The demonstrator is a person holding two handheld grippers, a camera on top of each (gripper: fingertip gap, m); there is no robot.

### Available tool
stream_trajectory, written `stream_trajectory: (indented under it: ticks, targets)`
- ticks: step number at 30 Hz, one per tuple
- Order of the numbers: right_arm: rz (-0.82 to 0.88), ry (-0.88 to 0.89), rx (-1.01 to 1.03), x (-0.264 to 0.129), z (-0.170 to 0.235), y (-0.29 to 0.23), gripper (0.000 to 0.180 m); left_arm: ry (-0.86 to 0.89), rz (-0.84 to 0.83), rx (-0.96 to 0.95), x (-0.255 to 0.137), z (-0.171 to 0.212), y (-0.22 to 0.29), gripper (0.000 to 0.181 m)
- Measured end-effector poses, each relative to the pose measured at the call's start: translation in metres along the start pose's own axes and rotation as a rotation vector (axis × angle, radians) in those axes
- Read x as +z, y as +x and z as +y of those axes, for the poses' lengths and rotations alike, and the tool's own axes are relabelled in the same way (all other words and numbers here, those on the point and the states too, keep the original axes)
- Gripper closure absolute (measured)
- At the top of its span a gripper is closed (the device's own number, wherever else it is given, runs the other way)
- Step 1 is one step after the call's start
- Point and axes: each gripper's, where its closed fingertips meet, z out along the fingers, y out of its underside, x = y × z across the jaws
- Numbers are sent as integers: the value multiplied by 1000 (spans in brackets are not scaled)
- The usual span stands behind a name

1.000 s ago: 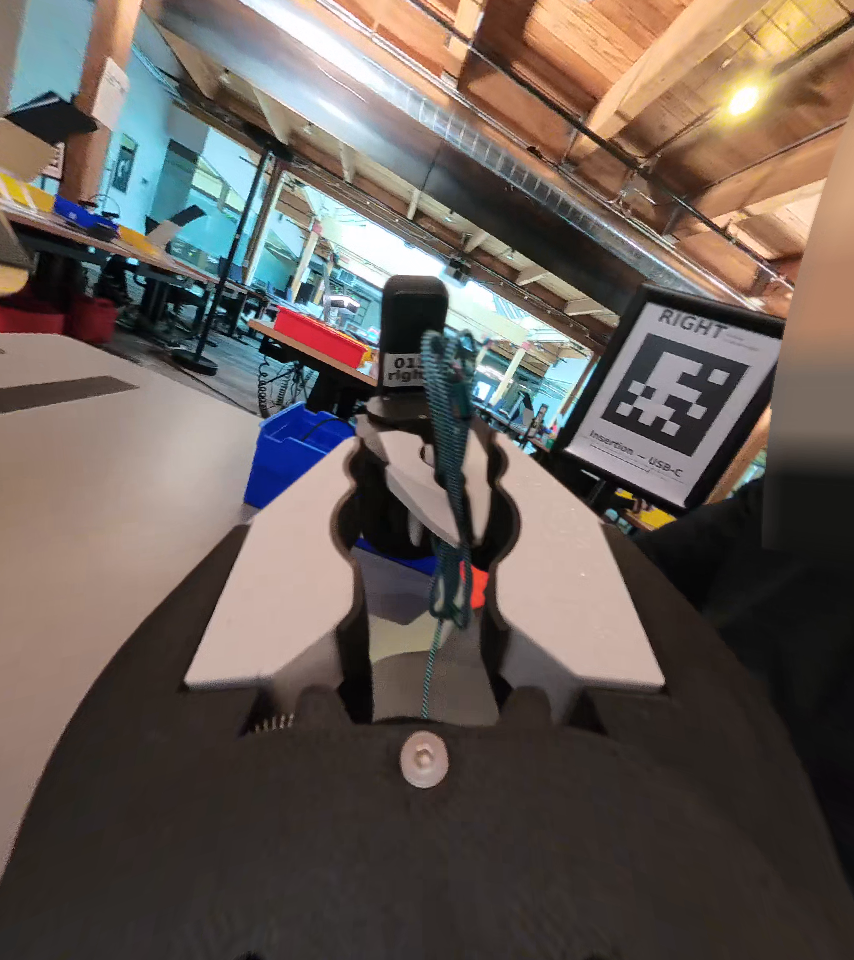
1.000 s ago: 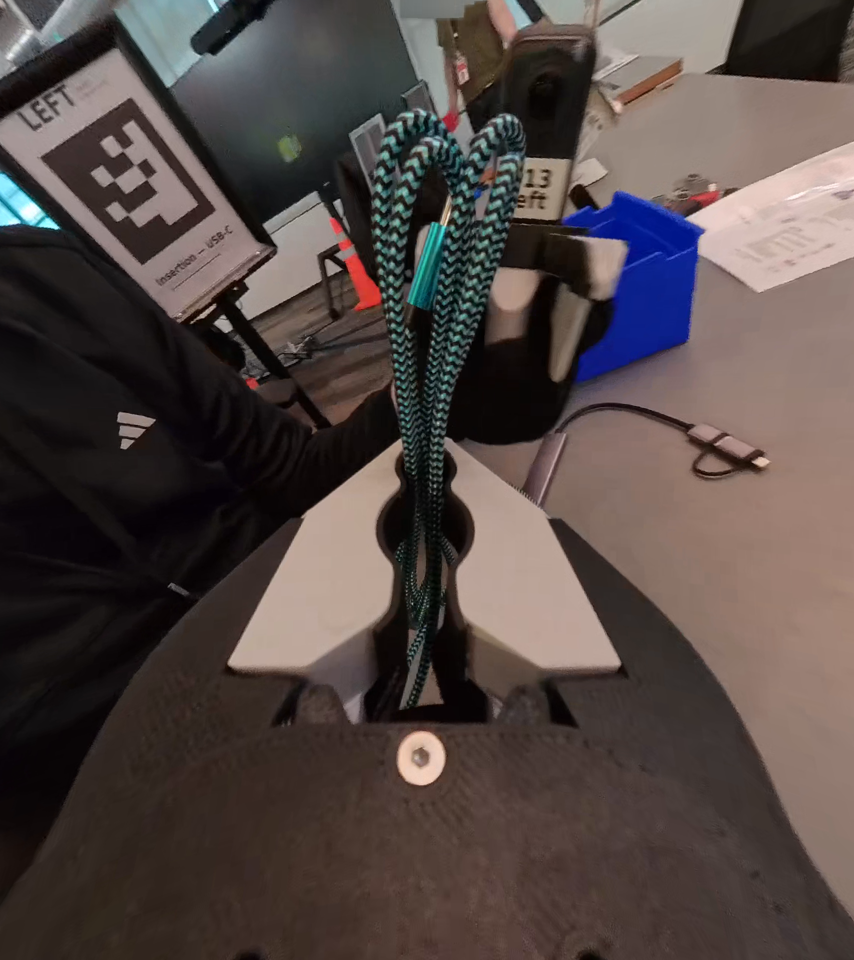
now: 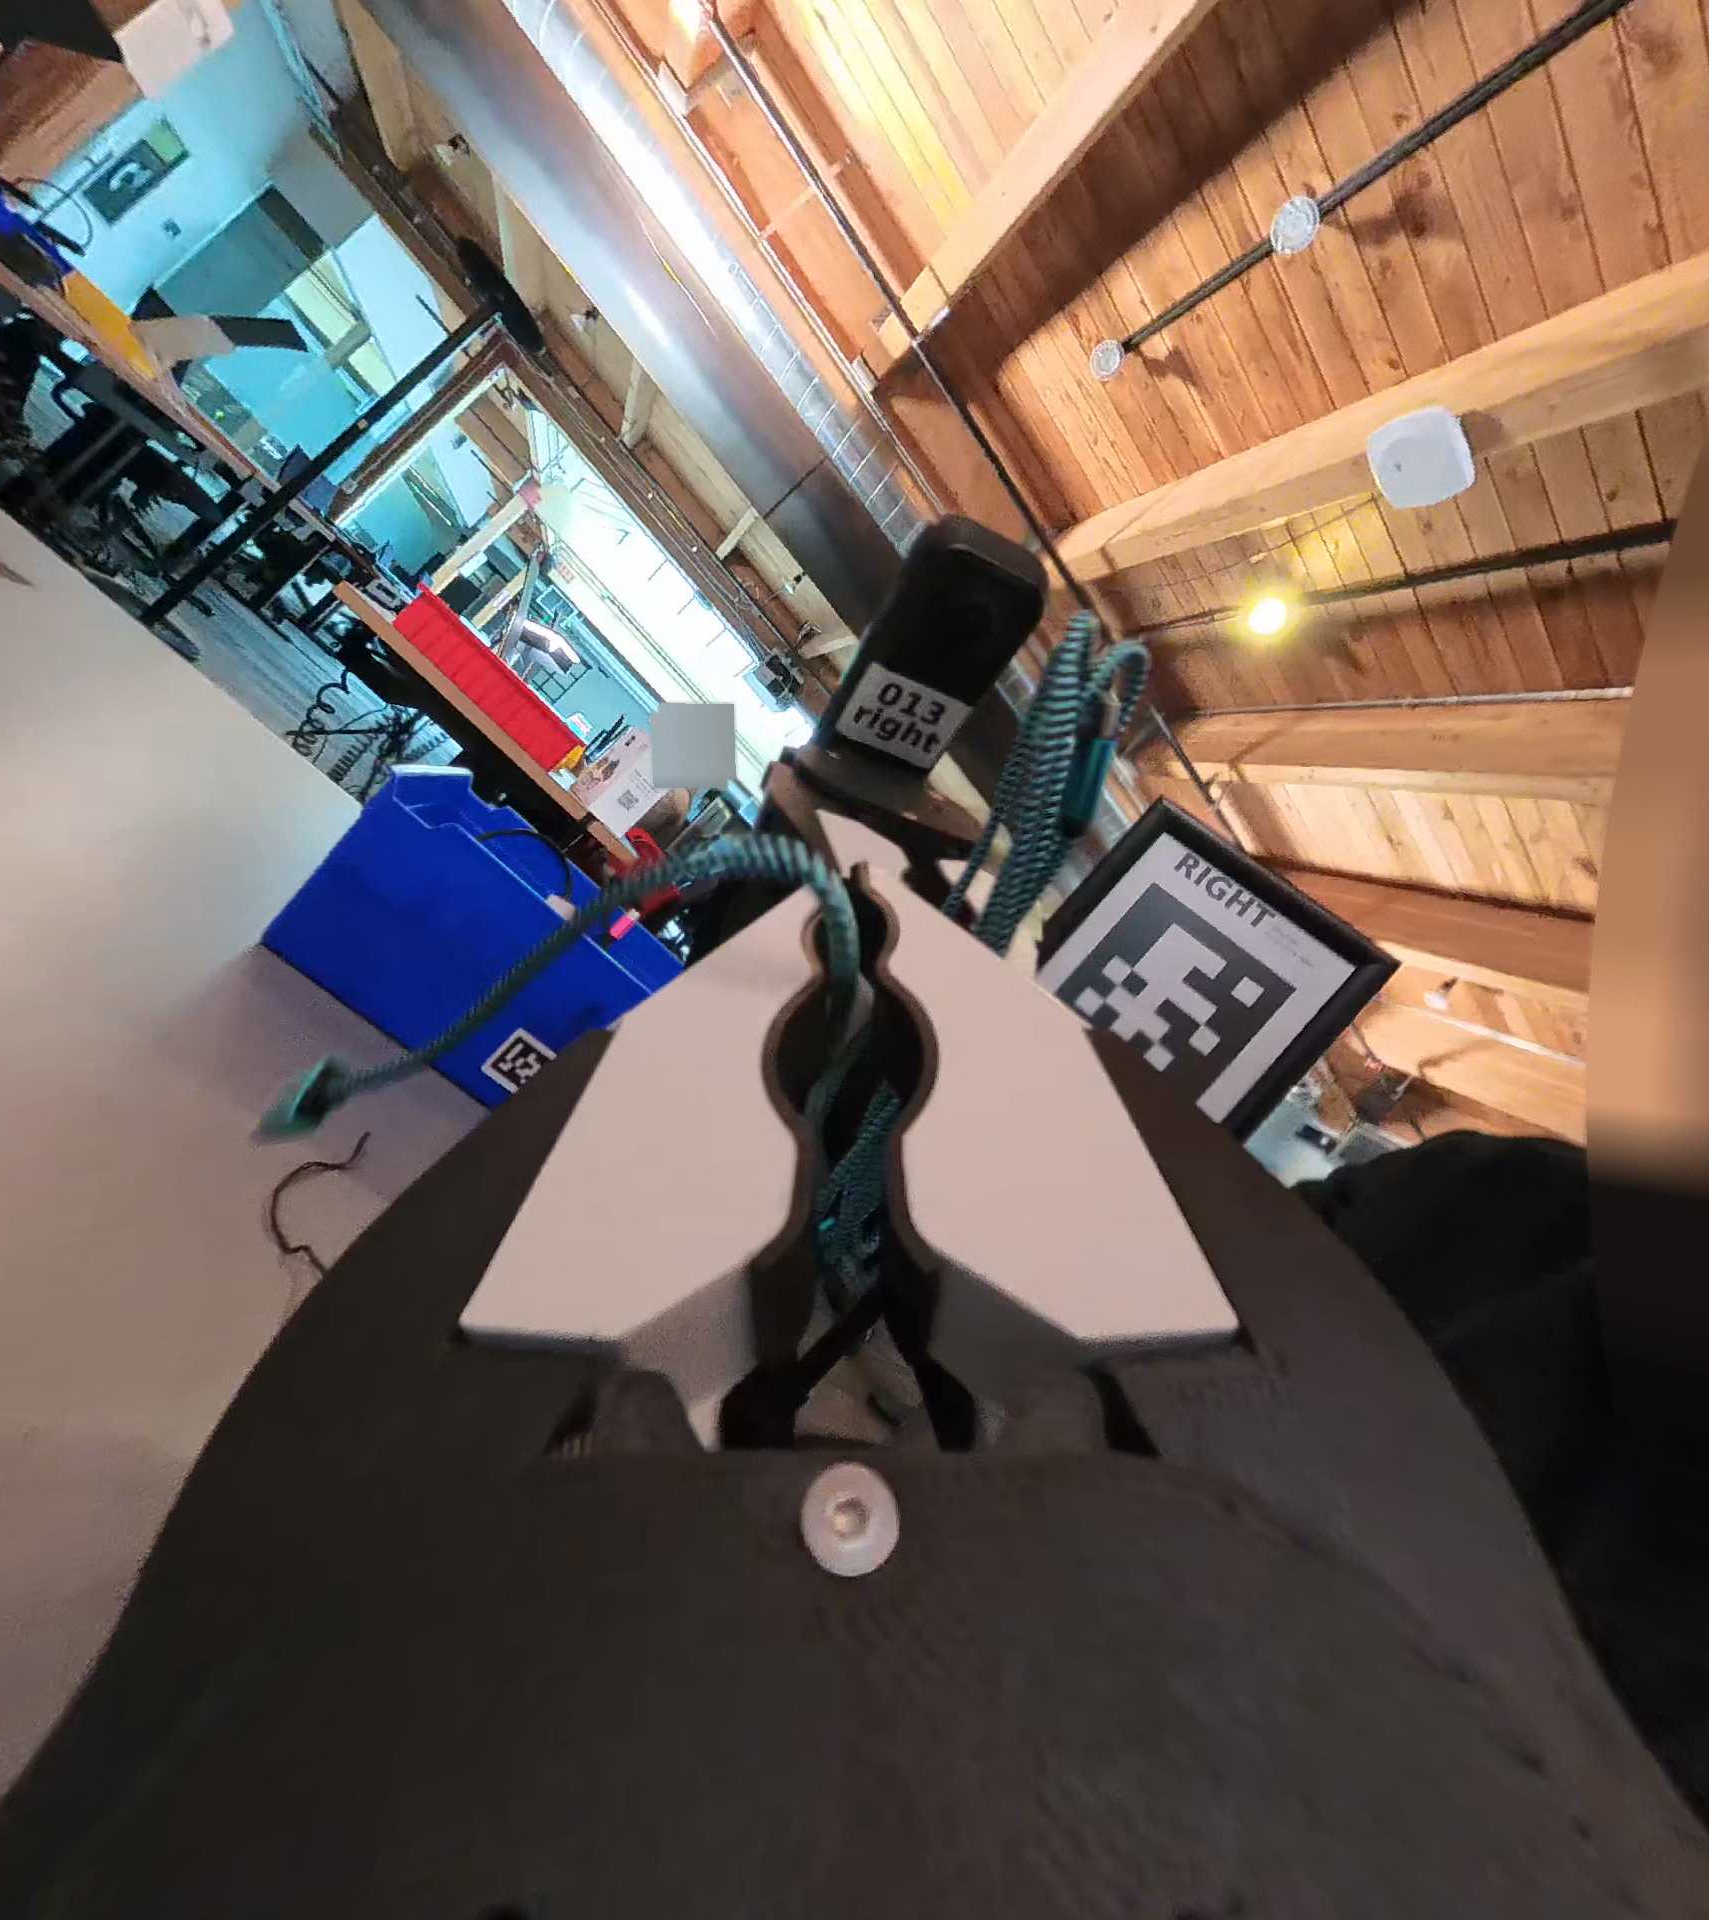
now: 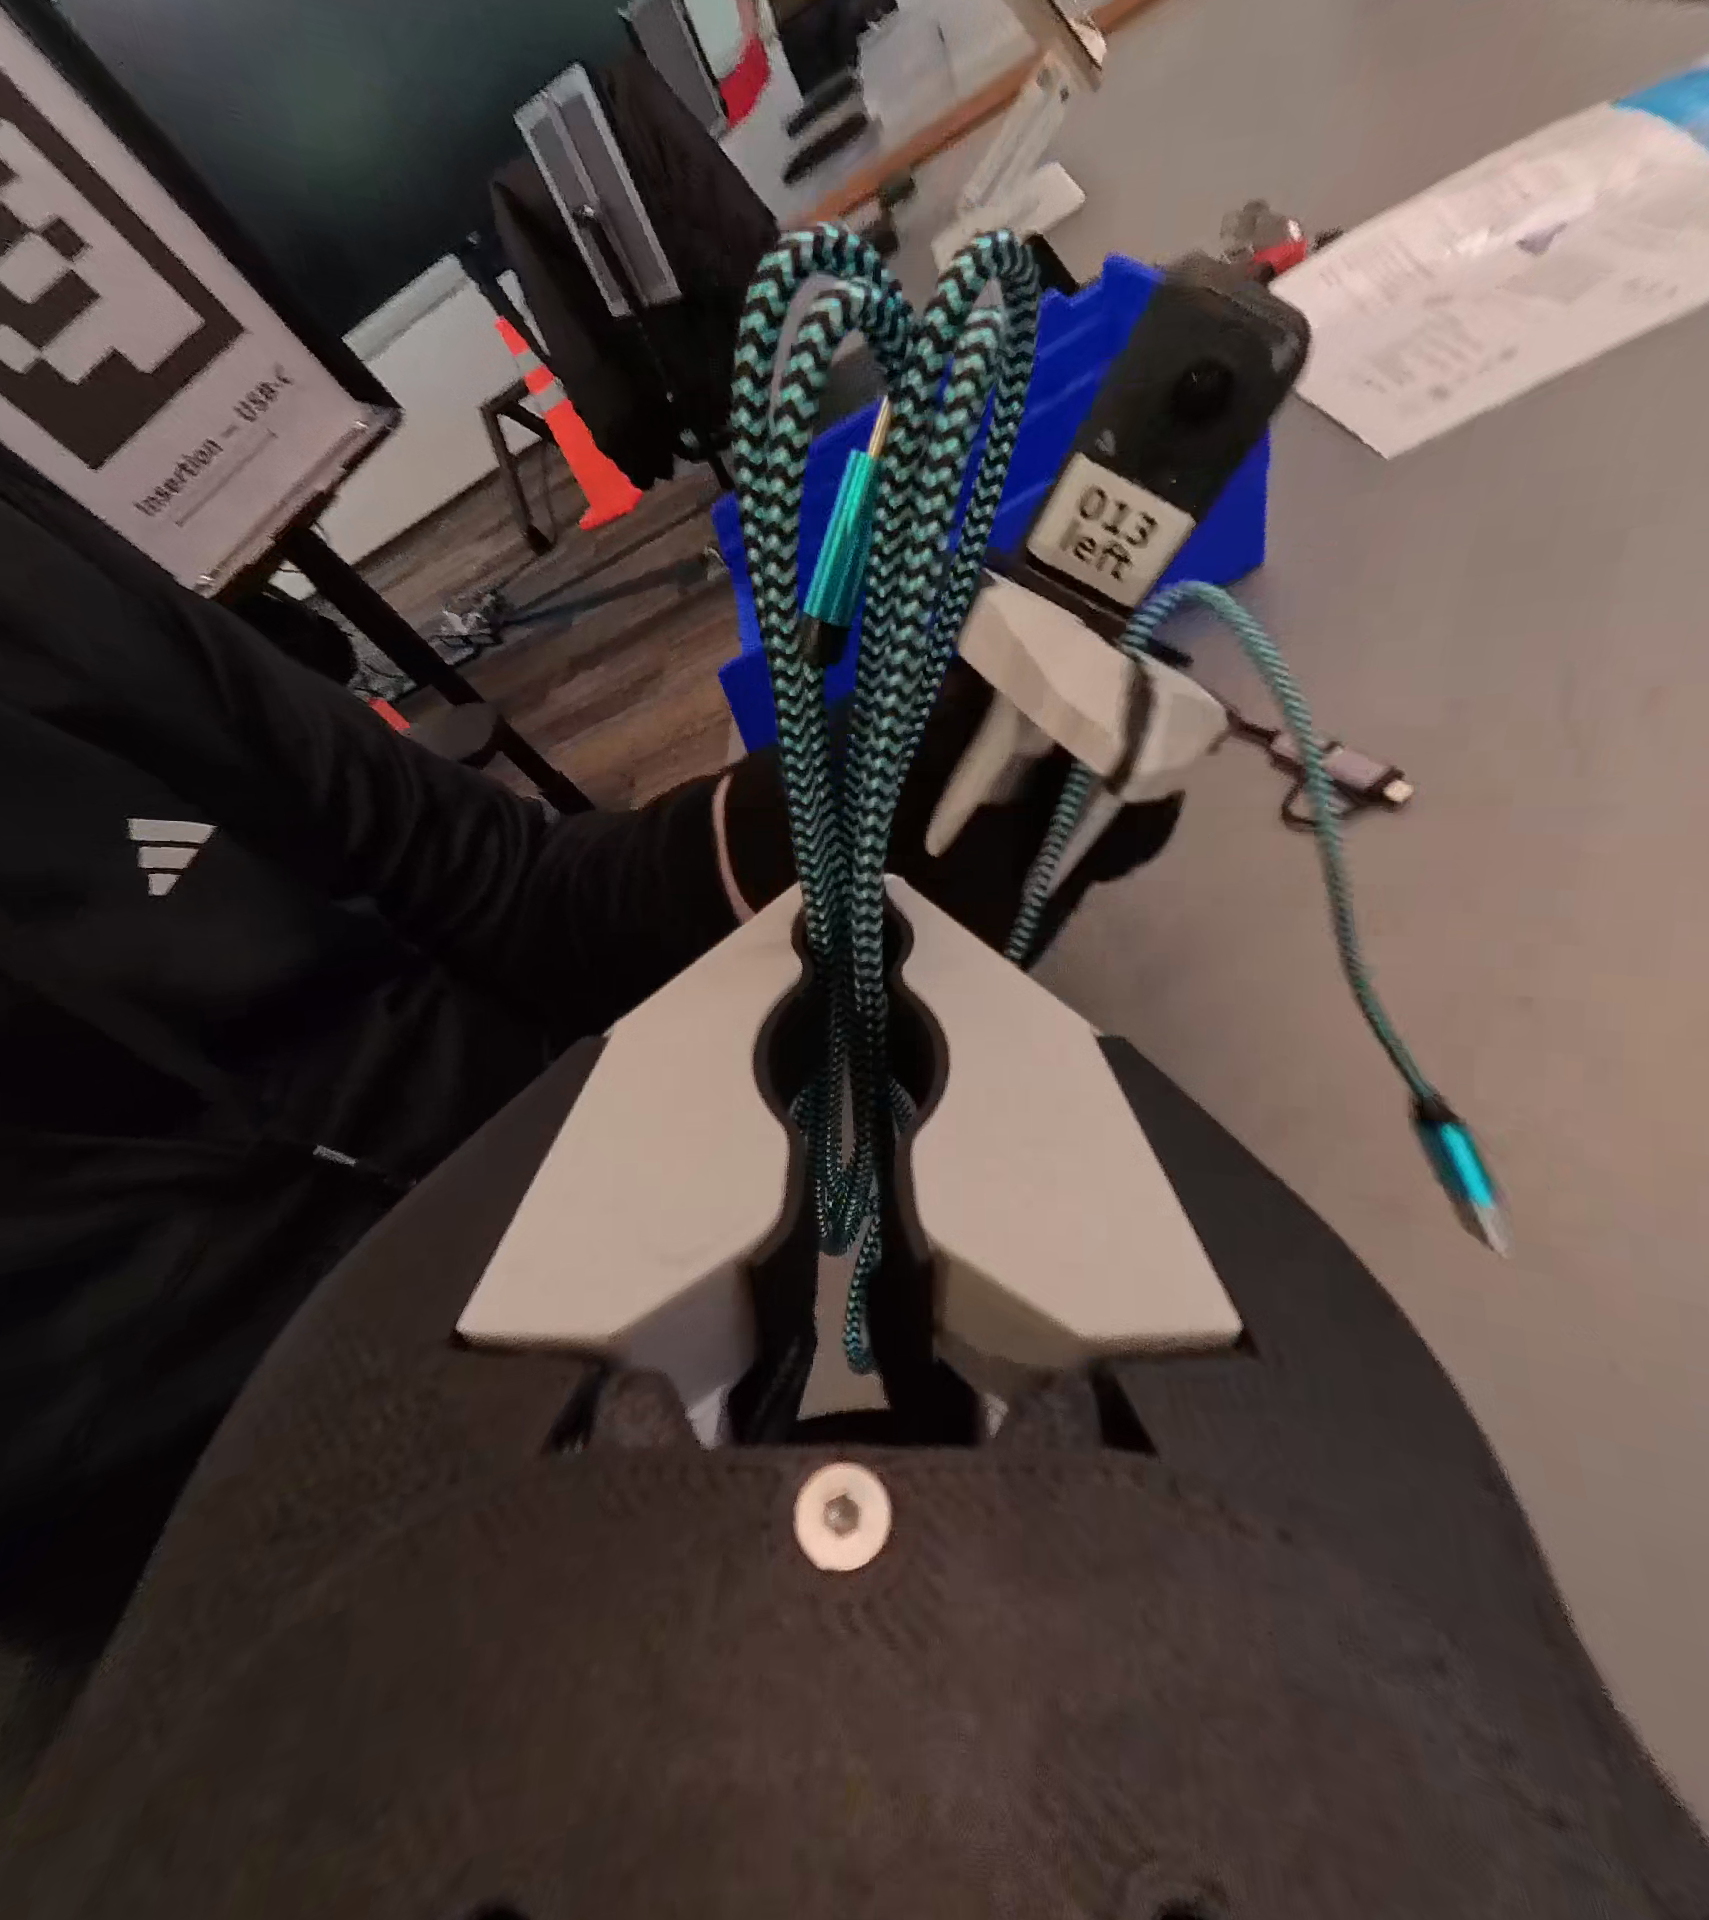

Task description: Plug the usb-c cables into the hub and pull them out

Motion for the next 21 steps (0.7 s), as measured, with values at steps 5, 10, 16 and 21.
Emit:
stream_trajectory:
  ticks: [5,10,16,21]
  targets:
    - [115,-78,15,1,18,19,177,-73,-22,74,3,8,5,181]
    - [150,-49,27,-3,16,27,178,-102,-30,159,0,5,12,176]
    - [233,-123,23,-1,23,40,177,-169,-18,234,8,16,22,136]
    - [297,-230,-29,3,30,46,177,-189,-43,264,12,19,20,130]
